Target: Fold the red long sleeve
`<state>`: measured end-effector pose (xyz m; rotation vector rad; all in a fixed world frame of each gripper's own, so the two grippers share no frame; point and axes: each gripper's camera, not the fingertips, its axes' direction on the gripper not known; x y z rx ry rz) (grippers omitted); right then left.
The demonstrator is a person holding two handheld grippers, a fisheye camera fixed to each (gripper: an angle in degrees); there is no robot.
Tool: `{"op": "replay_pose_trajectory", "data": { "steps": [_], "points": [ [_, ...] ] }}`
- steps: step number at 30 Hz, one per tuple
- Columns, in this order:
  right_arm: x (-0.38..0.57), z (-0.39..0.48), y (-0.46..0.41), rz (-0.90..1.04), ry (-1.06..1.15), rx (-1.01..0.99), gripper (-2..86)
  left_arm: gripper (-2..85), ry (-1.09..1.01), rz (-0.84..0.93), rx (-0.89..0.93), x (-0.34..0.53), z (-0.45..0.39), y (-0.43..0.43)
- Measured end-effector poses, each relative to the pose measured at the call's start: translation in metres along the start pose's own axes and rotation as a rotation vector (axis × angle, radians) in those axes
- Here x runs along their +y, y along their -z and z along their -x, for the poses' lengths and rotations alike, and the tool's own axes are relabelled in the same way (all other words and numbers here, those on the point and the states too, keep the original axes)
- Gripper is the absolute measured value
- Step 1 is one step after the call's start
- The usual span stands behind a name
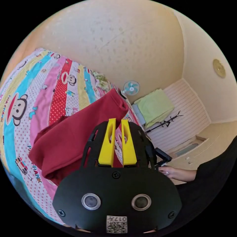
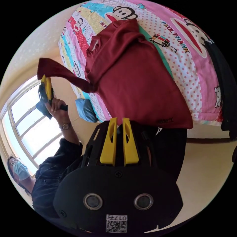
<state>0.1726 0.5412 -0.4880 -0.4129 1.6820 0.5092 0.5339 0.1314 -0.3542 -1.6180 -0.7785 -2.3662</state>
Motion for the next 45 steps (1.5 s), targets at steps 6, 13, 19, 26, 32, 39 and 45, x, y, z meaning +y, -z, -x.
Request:
{"op": "replay_pose_trajectory", "data": {
  "steps": [6,13,19,26,32,39,45],
  "points": [
    [0.025,-0.036,0.02,-0.07,-0.069,-0.025,4.5,8.9,0.199,0.3,0.163,0.053,0.019,-0.128],
    [0.026,-0.08,0.023,-0.092,-0.125,0.199,7.2,11.2,0.424,0.297,-0.292,0.185,0.058,-0.029],
    [-0.018,-0.093,0.007,0.02,-0.01,0.499,11.1,14.4,0.669,0.278,-0.375,0.28,0.08,0.057],
    [-0.055,-0.155,-0.026,0.262,0.045,0.615,14.0,16.1,0.678,0.524,-0.235,0.345,0.087,0.042],
    [-0.06,-0.198,-0.027,0.282,0.052,0.515,13.2,13.1,0.697,0.621,-0.258,0.355,0.108,0.004],
    [-0.063,-0.201,-0.023,0.305,0.143,0.52,5.6,3.5,0.761,0.713,-0.23,0.352,0.111,0.006],
    [-0.027,-0.171,0.042,0.343,0.411,0.299,4.0,2.6,0.659,0.374,0.284,0.329,0.056,0.096]
  ]
}}
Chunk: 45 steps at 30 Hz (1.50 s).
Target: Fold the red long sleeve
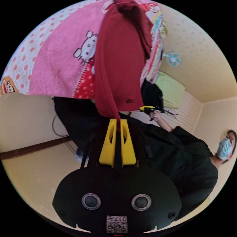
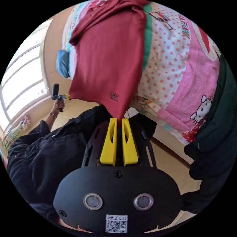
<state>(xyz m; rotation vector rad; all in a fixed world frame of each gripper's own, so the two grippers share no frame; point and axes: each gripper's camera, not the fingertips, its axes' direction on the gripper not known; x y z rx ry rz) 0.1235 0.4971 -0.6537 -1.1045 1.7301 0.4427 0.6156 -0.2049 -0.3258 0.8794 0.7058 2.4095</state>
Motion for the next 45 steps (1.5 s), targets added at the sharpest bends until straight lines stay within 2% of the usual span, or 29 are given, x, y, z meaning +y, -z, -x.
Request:
{"op": "replay_pose_trajectory", "data": {
  "steps": [2,7,12,16,19,22,25,28,30,32,34,38,40,45],
  "points": [
    [0.029,0.015,0.049,-0.116,0.083,-0.117,3.7,2.3,-0.068,-0.112,0.054,0.018,-0.037,0.03],
    [0.089,0.044,0.147,-0.374,0.211,-0.283,3.3,1.8,-0.166,-0.341,-0.016,0.065,-0.14,0.098],
    [0.151,0.055,0.193,-0.501,0.285,-0.384,3.2,1.6,-0.201,-0.4,0.006,0.106,-0.187,0.106],
    [0.195,0.038,0.176,-0.463,0.219,-0.467,3.1,1.4,0.015,-0.397,0.074,0.154,-0.159,0.082],
    [0.206,0.018,0.153,-0.419,0.09,-0.459,3.1,1.1,0.173,-0.381,0.037,0.166,-0.126,0.068],
    [0.182,0.005,0.145,-0.397,-0.028,-0.457,3.2,0.5,0.225,-0.373,0.136,0.142,-0.097,0.067],
    [0.124,0.018,0.165,-0.415,0.034,-0.439,3.3,0.5,0.215,-0.397,0.224,0.09,-0.085,0.088],
    [0.047,0.029,0.202,-0.495,0.048,-0.381,3.4,1.8,0.18,-0.449,0.19,0.017,-0.082,0.124],
    [-0.003,0.028,0.222,-0.555,-0.035,-0.395,3.6,2.8,0.171,-0.528,0.215,-0.026,-0.075,0.147],
    [-0.051,0.029,0.238,-0.625,-0.21,-0.445,4.0,6.7,0.144,-0.632,0.262,-0.056,-0.069,0.168],
    [-0.07,0.042,0.247,-0.691,-0.224,-0.408,4.5,10.0,0.139,-0.691,0.167,-0.08,-0.072,0.187],
    [-0.099,0.061,0.226,-0.618,-0.283,-0.099,7.2,10.5,0.146,-0.557,-0.163,-0.106,-0.074,0.164],
    [-0.107,0.06,0.2,-0.547,-0.307,0.008,8.1,12.6,0.156,-0.43,-0.327,-0.119,-0.057,0.122],
    [-0.116,0.051,0.13,-0.407,-0.367,0.195,8.9,11.8,0.113,-0.222,-0.371,-0.143,-0.013,0.034]
  ]
}}
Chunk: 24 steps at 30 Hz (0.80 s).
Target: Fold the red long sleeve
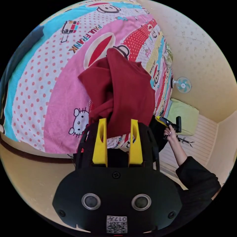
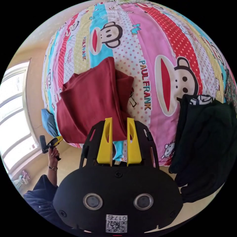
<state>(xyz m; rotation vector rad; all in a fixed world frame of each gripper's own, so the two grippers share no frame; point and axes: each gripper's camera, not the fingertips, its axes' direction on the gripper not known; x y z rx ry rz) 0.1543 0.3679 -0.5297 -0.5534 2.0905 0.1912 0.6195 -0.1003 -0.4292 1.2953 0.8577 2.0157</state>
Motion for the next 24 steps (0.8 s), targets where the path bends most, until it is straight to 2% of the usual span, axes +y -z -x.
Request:
{"op": "replay_pose_trajectory", "data": {
  "steps": [2,4,6,7,9,10,12,15,17,20,24],
  "points": [
    [0.005,0.006,-0.019,0.043,-0.018,0.032,8.9,5.4,0.037,0.028,-0.055,-0.001,0.007,-0.019],
    [0.007,0.019,-0.02,0.031,0.001,0.051,8.8,3.7,0.053,-0.113,-0.019,0.01,0.018,-0.004],
    [0.007,0.035,-0.016,0.007,0.038,0.1,8.8,4.1,0.177,-0.225,0.077,0.027,0.044,0.01],
    [0.005,0.045,-0.015,0.001,0.056,0.135,8.7,4.9,0.296,-0.233,0.188,0.037,0.066,0.005],
    [-0.002,0.054,-0.019,0.042,0.065,0.175,8.6,6.9,0.438,-0.214,0.29,0.05,0.089,-0.005],
    [-0.008,0.056,-0.024,0.089,0.045,0.207,8.6,8.7,0.466,-0.241,0.274,0.056,0.092,-0.001],
    [-0.014,0.062,-0.022,0.085,0.024,0.221,8.7,10.1,0.436,-0.281,0.19,0.055,0.083,0.015],
    [-0.024,0.079,-0.004,-0.011,0.045,0.212,9.1,12.1,0.245,-0.364,0.13,0.029,0.05,0.044],
    [-0.037,0.095,0.007,-0.08,0.073,0.236,9.3,13.0,0.117,-0.35,0.087,-0.002,0.028,0.049],
    [-0.056,0.113,0.01,-0.13,0.093,0.261,9.5,13.5,0.017,-0.348,-0.085,-0.055,0.002,0.035],
    [-0.076,0.129,-0.008,-0.004,0.131,0.295,10.1,4.7,-0.023,-0.161,-0.274,-0.123,0.006,-0.018]
  ]
}}
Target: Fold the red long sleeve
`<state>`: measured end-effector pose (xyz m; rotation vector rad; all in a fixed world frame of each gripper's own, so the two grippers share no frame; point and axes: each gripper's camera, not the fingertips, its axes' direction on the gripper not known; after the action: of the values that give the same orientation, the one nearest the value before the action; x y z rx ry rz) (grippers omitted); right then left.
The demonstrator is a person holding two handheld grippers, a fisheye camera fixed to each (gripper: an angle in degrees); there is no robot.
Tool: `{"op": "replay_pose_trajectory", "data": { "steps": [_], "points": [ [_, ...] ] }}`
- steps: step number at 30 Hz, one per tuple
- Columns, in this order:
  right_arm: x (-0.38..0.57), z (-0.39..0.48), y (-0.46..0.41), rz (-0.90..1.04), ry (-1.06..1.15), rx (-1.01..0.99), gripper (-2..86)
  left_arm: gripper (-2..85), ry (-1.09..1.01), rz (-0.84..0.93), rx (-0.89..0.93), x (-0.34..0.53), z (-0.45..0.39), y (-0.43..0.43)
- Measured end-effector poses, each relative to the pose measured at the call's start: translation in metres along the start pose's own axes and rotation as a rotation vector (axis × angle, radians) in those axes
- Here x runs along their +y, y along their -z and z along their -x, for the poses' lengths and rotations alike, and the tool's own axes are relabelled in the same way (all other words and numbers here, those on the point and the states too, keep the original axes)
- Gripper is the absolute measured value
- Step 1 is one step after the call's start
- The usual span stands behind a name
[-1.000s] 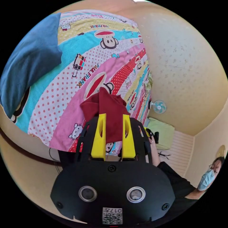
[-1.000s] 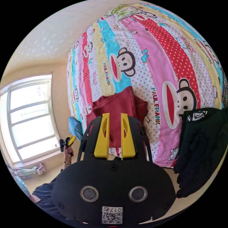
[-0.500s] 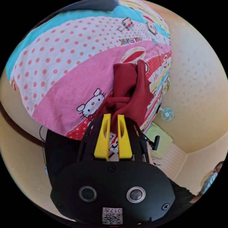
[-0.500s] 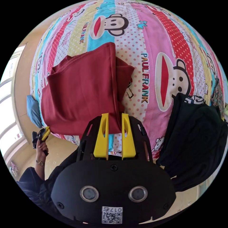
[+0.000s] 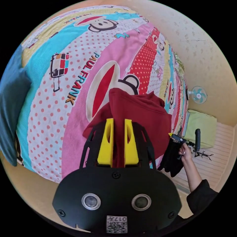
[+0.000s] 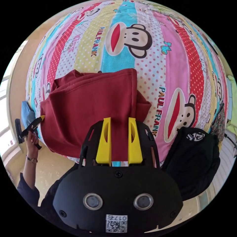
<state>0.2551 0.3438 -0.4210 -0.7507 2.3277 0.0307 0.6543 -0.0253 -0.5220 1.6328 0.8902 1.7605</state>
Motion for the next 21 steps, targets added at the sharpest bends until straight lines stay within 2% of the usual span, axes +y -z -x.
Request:
{"op": "replay_pose_trajectory", "data": {
  "steps": [3,6,9,12,15,18,19,21],
  "points": [
    [0.0,0.004,0.002,0.019,0.042,0.05,9.9,3.3,0.116,-0.119,0.096,0.004,0.032,0.01],
    [0.009,-0.003,0.02,0.013,-0.049,-0.051,9.3,3.7,0.228,-0.217,0.268,0.035,0.067,0.015],
    [0.028,0.017,0.032,-0.046,0.008,-0.161,8.9,6.5,0.343,-0.279,0.229,0.08,0.095,0.021],
    [0.04,0.054,0.02,-0.046,0.114,-0.193,9.2,15.9,0.324,-0.231,0.348,0.112,0.114,0.013],
    [0.043,0.081,-0.004,-0.056,0.174,-0.242,9.4,20.6,0.257,-0.127,0.414,0.133,0.116,-0.009],
    [0.035,0.096,-0.041,-0.003,0.218,-0.286,9.5,21.6,0.208,-0.048,0.442,0.145,0.111,-0.034],
    [0.029,0.101,-0.059,0.045,0.229,-0.261,9.5,20.9,0.215,-0.034,0.445,0.148,0.11,-0.042],
    [0.026,0.106,-0.066,0.024,0.315,-0.182,9.4,18.3,0.244,-0.03,0.422,0.151,0.109,-0.049]
  ]
}}
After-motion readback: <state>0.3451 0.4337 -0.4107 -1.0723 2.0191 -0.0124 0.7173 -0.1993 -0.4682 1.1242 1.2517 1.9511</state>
